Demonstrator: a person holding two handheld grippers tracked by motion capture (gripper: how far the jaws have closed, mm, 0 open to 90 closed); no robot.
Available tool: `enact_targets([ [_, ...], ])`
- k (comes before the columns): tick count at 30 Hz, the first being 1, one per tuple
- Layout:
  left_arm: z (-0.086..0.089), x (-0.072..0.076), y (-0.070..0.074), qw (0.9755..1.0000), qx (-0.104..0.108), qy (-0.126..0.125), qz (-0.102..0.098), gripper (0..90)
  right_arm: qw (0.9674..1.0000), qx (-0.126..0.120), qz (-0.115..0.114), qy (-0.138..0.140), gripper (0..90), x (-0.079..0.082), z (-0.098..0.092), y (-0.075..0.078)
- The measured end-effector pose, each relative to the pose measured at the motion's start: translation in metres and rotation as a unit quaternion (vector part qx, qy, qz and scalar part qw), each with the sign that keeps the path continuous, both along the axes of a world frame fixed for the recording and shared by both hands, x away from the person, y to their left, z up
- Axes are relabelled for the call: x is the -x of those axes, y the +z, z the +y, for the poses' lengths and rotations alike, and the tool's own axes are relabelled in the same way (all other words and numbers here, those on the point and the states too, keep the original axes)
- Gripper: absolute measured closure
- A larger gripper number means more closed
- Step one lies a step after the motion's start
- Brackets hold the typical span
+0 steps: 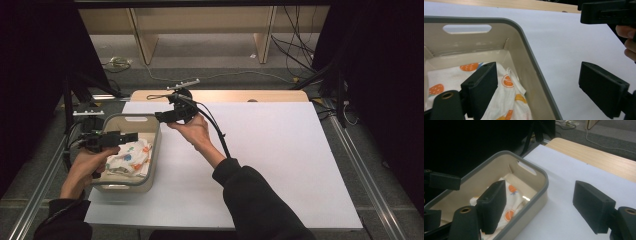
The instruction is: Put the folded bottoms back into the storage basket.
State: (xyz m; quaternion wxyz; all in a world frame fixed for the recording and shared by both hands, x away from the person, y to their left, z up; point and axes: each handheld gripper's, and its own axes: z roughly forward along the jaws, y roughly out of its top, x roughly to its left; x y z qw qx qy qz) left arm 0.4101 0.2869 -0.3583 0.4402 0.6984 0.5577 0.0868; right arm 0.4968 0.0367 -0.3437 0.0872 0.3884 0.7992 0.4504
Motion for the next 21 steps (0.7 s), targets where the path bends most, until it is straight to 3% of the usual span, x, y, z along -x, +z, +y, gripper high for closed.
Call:
enact_targets([
  [21, -0.039, 0.0, -0.005, 0.999, -0.015, -0.039, -0.018, 15.0, 0.9998, -0.013, -0.01, -0.011, 18.2, 0.005, -0.029, -0.004],
])
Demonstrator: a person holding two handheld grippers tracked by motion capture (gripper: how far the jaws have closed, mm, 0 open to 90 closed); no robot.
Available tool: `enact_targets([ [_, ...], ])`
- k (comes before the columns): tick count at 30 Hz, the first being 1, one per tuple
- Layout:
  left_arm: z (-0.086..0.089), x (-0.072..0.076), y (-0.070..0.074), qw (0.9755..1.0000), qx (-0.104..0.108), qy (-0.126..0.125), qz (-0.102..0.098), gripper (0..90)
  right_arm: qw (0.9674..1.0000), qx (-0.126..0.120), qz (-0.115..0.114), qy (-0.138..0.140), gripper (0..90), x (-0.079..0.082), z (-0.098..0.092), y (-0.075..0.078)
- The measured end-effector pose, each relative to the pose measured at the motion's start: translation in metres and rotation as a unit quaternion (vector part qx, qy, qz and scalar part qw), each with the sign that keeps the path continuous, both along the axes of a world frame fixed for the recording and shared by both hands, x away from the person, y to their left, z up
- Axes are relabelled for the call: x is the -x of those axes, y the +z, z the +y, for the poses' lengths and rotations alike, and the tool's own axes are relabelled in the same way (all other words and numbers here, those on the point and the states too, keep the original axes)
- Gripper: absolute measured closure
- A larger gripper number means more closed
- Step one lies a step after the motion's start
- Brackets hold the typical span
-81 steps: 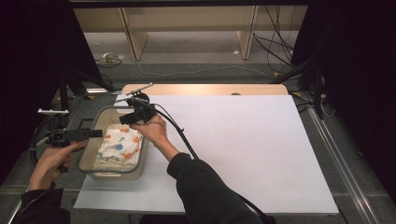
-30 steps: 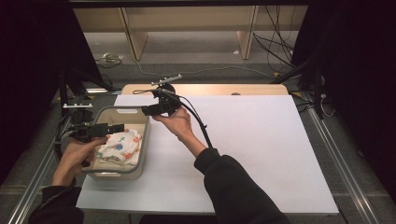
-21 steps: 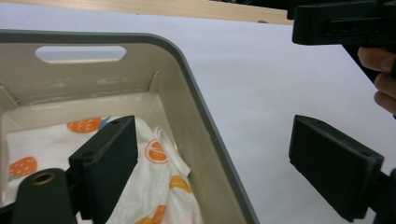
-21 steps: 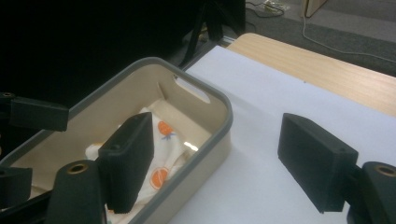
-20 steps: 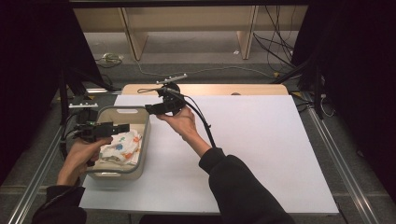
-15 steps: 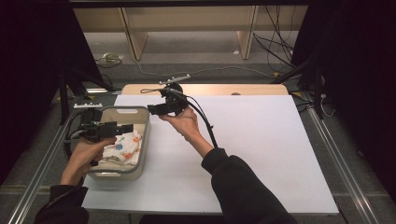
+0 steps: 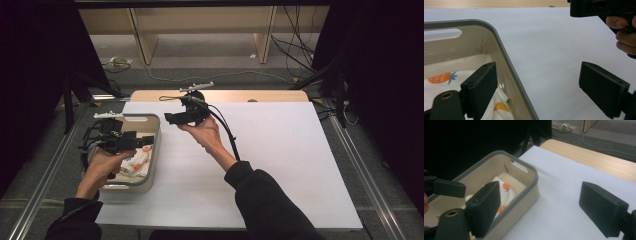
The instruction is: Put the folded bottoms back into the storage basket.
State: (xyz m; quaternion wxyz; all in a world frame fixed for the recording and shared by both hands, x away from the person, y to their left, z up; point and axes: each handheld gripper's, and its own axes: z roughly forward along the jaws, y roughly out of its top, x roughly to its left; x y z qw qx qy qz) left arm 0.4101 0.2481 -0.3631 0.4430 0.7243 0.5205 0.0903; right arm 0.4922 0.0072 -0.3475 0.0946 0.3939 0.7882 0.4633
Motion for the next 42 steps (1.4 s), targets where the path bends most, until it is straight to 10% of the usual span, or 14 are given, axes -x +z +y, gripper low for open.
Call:
enact_targets([
  [42, -0.06, 0.011, -0.011, 0.997, 0.012, -0.066, -0.038, 14.0, 0.9993, -0.031, -0.022, -0.005, 16.6, 0.017, -0.06, -0.011],
])
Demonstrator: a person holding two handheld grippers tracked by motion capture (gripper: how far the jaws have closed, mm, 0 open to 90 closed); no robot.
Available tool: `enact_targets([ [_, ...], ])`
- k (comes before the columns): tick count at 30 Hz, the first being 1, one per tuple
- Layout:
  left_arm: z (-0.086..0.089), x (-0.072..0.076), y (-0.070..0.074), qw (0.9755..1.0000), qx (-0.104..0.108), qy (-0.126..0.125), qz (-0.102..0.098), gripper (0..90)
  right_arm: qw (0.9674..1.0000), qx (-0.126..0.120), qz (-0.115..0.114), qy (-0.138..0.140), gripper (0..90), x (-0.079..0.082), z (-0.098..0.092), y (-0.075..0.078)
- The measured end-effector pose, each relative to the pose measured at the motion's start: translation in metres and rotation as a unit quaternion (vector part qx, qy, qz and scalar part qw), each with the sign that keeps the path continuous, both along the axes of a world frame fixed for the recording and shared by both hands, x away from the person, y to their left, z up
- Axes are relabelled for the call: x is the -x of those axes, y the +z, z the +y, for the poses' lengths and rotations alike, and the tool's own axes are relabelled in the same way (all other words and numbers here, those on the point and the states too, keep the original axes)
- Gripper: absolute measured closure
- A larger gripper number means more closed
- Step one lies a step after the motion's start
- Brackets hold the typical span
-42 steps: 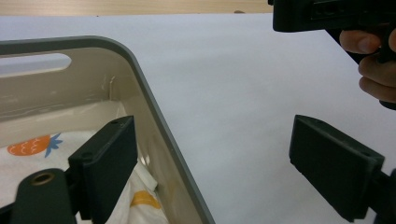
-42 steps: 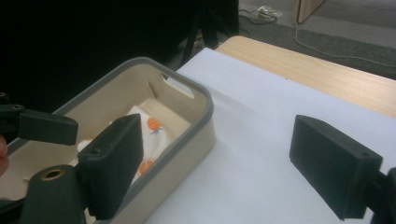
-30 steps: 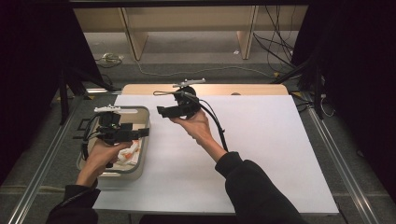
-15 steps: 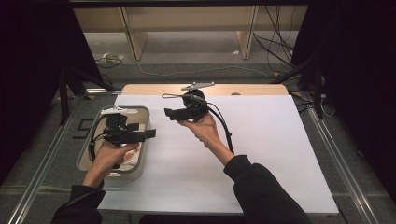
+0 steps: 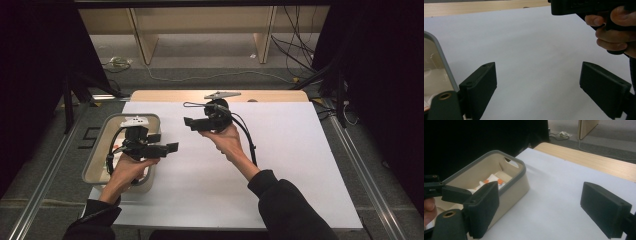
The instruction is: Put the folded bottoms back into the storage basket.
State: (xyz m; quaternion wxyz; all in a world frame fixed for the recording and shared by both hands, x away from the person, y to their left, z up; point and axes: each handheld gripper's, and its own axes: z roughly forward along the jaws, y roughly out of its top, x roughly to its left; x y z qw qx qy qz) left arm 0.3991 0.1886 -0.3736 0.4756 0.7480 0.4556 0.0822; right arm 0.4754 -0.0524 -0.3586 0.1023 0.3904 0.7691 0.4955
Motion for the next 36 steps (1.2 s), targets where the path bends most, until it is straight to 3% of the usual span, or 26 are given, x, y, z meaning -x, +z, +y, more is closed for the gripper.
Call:
enact_targets([
  [10, -0.011, 0.003, -0.006, 0.9999, 0.009, -0.012, -0.007, 13.9, 1.0, -0.001, -0.005, -0.005, 16.9, 0.006, -0.016, -0.005],
  [20, -0.017, 0.006, -0.011, 0.9992, 0.035, -0.014, -0.01, 14.0, 0.9999, 0.003, -0.011, -0.009, 17.1, 0.014, -0.034, -0.012],
  [36, -0.029, 0.012, -0.019, 0.9989, 0.029, -0.026, -0.025, 14.0, 0.9995, -0.001, -0.031, -0.011, 17.2, 0.03, -0.056, -0.016],
])
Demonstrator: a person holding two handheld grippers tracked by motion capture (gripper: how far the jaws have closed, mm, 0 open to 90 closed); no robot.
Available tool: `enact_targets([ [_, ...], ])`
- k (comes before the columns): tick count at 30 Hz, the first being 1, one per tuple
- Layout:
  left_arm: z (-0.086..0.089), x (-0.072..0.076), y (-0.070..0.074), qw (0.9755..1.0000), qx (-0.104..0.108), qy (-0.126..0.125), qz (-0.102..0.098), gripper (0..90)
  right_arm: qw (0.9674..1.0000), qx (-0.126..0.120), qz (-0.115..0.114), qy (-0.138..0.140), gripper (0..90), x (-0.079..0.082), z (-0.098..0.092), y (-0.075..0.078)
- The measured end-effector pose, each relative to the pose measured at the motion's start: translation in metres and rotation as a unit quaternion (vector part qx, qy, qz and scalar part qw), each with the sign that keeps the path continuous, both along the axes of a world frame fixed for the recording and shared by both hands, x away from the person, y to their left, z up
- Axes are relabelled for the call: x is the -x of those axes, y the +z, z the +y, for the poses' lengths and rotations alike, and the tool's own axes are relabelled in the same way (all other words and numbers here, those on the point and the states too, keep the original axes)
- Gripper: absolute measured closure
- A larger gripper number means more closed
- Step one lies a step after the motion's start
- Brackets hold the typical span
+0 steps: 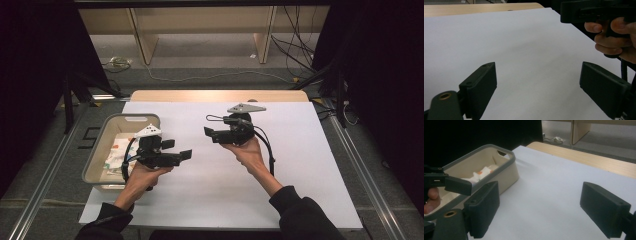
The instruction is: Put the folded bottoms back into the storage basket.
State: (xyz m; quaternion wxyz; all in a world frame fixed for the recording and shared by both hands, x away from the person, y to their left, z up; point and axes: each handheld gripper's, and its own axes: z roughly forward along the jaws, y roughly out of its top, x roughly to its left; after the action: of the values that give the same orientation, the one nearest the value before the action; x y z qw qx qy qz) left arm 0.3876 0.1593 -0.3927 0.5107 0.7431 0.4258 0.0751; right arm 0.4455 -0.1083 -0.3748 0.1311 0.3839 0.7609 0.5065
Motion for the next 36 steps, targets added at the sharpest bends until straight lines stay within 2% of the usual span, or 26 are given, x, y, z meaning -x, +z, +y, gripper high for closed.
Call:
enact_targets([
  [6, -0.003, 0.002, -0.001, 1.0, 0.0, -0.005, -0.006, 13.9, 1.0, 0.004, -0.006, -0.002, 17.2, 0.005, -0.006, -0.002],
  [19, -0.007, 0.009, -0.002, 0.9995, 0.003, -0.016, -0.028, 14.0, 0.9998, -0.006, -0.013, -0.013, 17.2, 0.017, -0.026, -0.006],
  [28, -0.009, 0.013, -0.004, 0.9991, 0.001, -0.021, -0.037, 13.9, 0.9994, 0.006, -0.026, -0.02, 17.2, 0.027, -0.041, -0.009],
  [36, -0.009, 0.015, -0.007, 0.9988, 0.002, -0.023, -0.043, 13.9, 0.9991, 0.003, -0.03, -0.03, 16.1, 0.035, -0.056, -0.01],
])
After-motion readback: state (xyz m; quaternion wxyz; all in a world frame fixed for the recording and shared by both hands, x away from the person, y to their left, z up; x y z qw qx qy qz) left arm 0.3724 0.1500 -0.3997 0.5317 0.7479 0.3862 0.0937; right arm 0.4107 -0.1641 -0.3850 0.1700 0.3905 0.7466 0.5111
